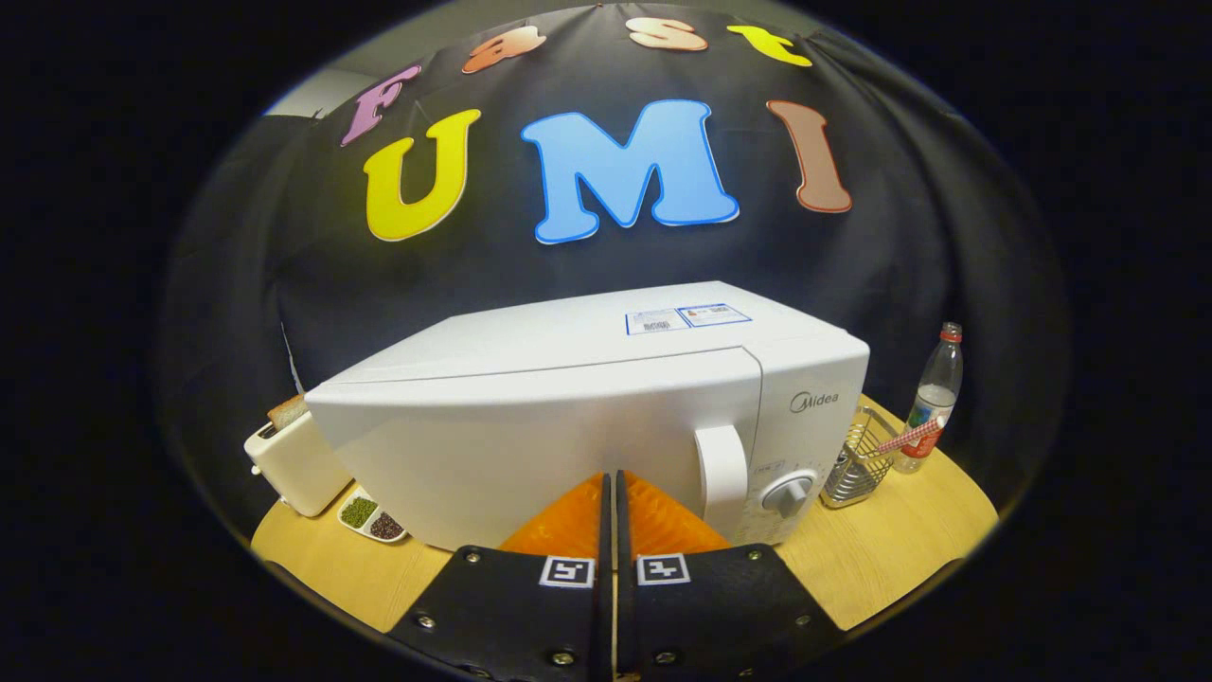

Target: Open the microwave, put the food inside, and close the microwave door.

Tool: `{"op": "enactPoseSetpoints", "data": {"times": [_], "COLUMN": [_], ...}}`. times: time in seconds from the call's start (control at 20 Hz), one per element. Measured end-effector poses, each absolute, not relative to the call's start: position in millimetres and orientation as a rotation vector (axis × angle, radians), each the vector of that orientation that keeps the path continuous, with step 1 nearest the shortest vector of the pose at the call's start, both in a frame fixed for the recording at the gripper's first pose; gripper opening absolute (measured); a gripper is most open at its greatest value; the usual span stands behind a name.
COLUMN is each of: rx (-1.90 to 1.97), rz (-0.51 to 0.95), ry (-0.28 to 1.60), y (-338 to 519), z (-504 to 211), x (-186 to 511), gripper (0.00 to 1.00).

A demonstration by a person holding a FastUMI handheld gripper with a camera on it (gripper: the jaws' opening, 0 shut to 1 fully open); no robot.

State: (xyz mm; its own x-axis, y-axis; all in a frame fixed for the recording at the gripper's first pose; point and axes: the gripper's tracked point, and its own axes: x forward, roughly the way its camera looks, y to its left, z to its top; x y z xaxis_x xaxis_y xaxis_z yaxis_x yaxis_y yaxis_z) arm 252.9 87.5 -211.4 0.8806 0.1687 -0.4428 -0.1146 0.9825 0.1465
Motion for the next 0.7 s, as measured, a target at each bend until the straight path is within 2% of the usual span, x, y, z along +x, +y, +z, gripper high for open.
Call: {"op": "enactPoseSetpoints", "data": {"times": [0.7], "rx": [0.052], "rz": [0.128], "ry": [0.303], "y": [77.6], "z": [-120.0], "x": [139.1], "gripper": [0.02]}}
